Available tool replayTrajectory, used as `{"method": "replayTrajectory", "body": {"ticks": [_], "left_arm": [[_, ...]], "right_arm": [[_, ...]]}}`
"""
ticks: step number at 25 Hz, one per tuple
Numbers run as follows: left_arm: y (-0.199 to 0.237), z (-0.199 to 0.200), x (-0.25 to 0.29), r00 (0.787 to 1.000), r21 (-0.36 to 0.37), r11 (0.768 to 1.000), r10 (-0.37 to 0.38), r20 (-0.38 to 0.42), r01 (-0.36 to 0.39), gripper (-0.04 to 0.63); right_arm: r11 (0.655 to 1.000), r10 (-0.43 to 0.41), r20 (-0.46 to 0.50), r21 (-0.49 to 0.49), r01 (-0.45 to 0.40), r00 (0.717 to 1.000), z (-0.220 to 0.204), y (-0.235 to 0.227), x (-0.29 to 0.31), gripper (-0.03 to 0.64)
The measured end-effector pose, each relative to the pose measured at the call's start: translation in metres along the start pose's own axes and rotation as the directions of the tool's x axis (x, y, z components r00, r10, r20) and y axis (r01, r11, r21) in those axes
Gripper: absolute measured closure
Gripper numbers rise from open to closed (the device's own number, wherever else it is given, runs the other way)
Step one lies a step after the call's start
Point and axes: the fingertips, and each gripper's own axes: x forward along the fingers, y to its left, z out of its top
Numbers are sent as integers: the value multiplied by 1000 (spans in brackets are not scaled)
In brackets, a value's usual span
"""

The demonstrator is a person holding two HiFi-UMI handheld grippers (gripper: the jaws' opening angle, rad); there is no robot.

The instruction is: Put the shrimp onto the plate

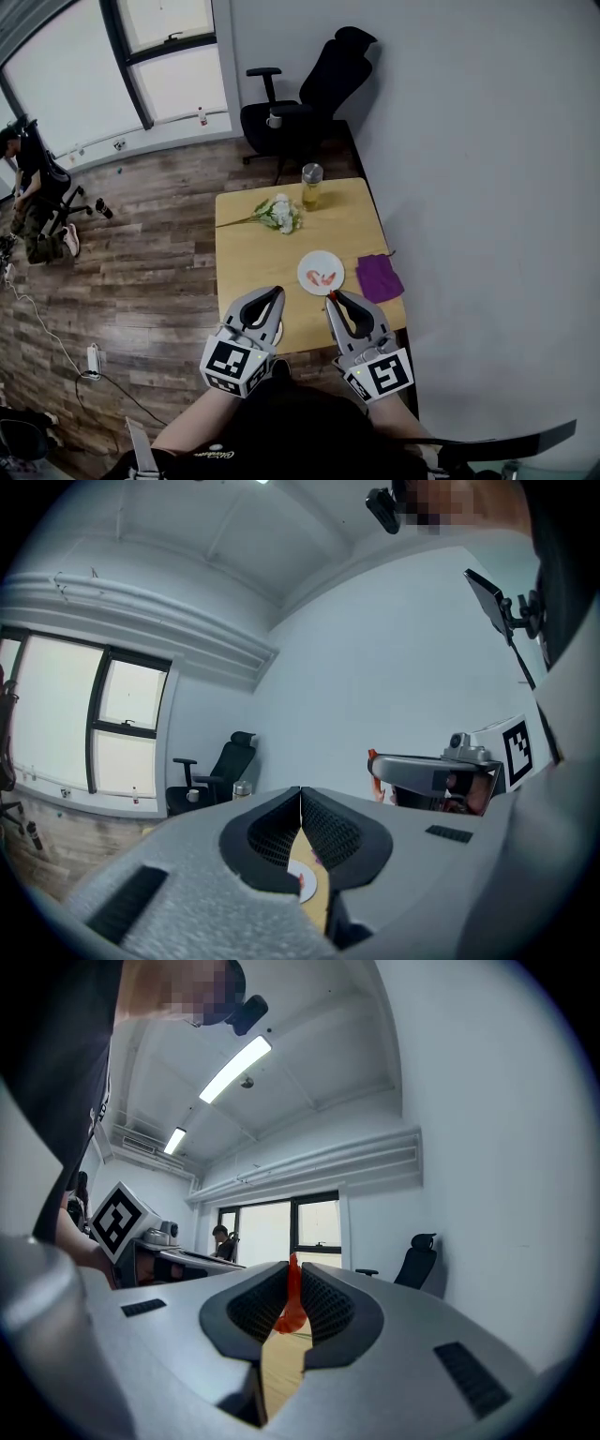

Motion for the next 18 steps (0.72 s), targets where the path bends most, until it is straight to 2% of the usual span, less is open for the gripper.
{"method": "replayTrajectory", "body": {"ticks": [7, 18], "left_arm": [[39, 0, 16, 999, -7, 999, -39, -11, 39, 589], [41, 4, 45, 1000, -15, 1000, -13, 8, 13, 591]], "right_arm": [[999, -41, -9, 3, 41, 999, 3, -1, 39, 575], [999, -37, -23, 9, 37, 999, -2, -33, 45, 574]]}}
